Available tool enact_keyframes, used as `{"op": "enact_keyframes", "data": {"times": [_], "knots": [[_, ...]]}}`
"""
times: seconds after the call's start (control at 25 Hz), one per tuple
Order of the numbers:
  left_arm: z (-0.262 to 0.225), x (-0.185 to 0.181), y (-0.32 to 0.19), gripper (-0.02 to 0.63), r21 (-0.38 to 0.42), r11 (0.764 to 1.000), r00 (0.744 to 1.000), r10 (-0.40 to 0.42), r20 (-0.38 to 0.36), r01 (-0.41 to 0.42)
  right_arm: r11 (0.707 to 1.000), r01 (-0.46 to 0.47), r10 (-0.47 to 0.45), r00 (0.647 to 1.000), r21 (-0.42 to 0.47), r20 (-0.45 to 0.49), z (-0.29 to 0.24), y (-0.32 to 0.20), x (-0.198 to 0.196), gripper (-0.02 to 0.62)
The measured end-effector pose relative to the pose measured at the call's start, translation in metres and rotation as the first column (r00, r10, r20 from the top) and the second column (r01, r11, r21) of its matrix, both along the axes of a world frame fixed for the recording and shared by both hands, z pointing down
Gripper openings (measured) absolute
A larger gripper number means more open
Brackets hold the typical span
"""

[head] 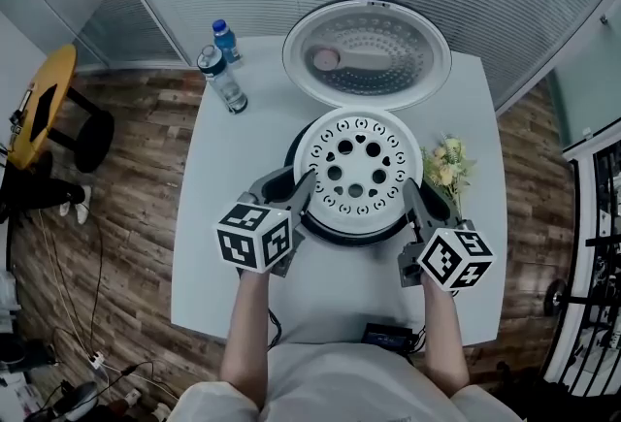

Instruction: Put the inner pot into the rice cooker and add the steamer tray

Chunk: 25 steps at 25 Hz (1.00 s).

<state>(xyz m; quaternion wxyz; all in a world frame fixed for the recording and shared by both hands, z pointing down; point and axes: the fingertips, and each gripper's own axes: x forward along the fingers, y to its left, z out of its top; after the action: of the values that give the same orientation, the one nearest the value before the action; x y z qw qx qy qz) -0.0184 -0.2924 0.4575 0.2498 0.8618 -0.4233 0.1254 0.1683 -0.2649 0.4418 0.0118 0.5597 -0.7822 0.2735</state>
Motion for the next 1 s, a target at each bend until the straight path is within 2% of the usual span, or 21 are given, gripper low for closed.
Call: {"op": "enact_keyframes", "data": {"times": [0.32,0.6,0.68,0.8,1.0], "knots": [[0.007,0.002,-0.001,0.126,0.057,0.998,0.981,-0.011,0.192,0.0,1.0,0.016,-0.017,0.988,-0.006,-0.15,0.002,-0.004,-0.001,0.08],[0.016,0.0,-0.004,0.15,0.057,0.998,0.966,-0.019,0.259,0.004,1.0,0.02,-0.022,0.979,-0.013,-0.205,0.009,-0.008,-0.004,0.092],[0.021,0.001,-0.005,0.159,0.065,0.998,0.948,-0.013,0.317,-0.008,1.0,0.021,-0.024,0.977,-0.019,-0.213,0.013,-0.008,-0.004,0.096],[0.026,0.002,-0.007,0.186,0.09,0.995,0.909,-0.004,0.416,-0.037,1.0,0.015,-0.019,0.976,-0.019,-0.216,0.015,-0.009,-0.004,0.1],[0.025,0.001,-0.007,0.19,0.09,0.995,0.897,-0.003,0.442,-0.041,1.0,0.016,-0.021,0.968,-0.019,-0.251,0.014,-0.01,-0.005,0.103]]}}
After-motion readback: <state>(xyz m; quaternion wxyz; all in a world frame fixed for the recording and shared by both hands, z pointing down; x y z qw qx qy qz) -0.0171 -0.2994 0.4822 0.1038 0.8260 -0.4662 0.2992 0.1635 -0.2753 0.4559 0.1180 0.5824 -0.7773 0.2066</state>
